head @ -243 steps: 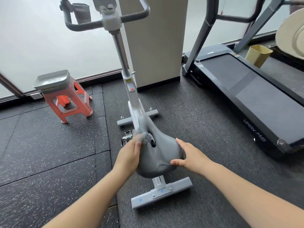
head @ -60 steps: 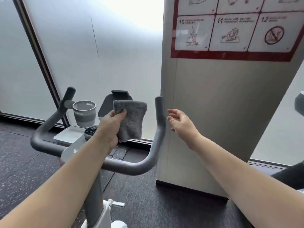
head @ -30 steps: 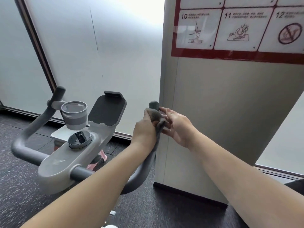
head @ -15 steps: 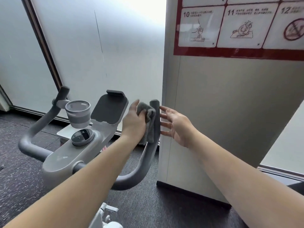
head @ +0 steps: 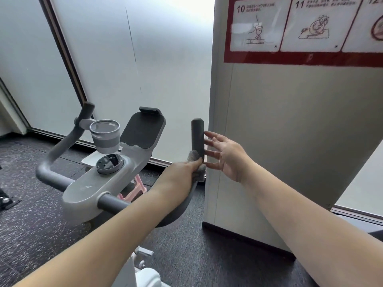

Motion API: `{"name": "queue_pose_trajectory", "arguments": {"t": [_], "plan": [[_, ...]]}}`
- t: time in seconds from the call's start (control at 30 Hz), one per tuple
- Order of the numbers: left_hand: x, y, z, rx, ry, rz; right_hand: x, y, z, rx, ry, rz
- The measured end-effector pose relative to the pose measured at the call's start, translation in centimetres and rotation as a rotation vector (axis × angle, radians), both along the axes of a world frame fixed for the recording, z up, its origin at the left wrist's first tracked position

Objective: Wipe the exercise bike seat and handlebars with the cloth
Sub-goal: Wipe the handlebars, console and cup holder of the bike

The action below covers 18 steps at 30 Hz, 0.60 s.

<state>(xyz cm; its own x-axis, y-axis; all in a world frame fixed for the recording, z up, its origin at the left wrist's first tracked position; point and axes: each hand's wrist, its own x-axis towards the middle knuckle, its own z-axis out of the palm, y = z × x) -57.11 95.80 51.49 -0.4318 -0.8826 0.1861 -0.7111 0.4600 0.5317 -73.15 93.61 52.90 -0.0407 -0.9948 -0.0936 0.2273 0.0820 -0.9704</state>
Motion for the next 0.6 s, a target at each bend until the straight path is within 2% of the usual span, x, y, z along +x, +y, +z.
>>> {"name": "queue_pose_trajectory", "arguments": {"t": [0.07,0.1,0.23,0.33,0.43,0.5,0.6], "plan": [[0.9,1.0,1.1,0.187,0.123,-0.011,-0.1,0.3,-0.3,0.004,-0.004,0.002],[1.1,1.1,1.5,0.196,0.132,-0.007,-0.2,0.5,-0.4,0.002,0.006,0.000],[-0.7,-1.9,2.6,-0.260,0.154,0.023,-0.9,1.1,-0.9,-0.022,0.081,-0.068],[-3.1,-5.5,2.8,-0.448,-0.010,-0.079,-2.0,1.4,-1.2,-0.046,0.117,-0.105],[-5.0,-5.9,2.8,-0.405,-0.317,-0.010,-2.9,1.8,-1.5,-0.054,0.139,-0.124],[-5.0,-4.9,1.9,-0.340,-0.384,0.036,-3.3,2.1,-1.8,-0.055,0.139,-0.121],[-4.4,-2.0,-0.4,-0.363,-0.530,0.011,-3.4,2.7,-2.2,-0.058,0.146,-0.099]]}}
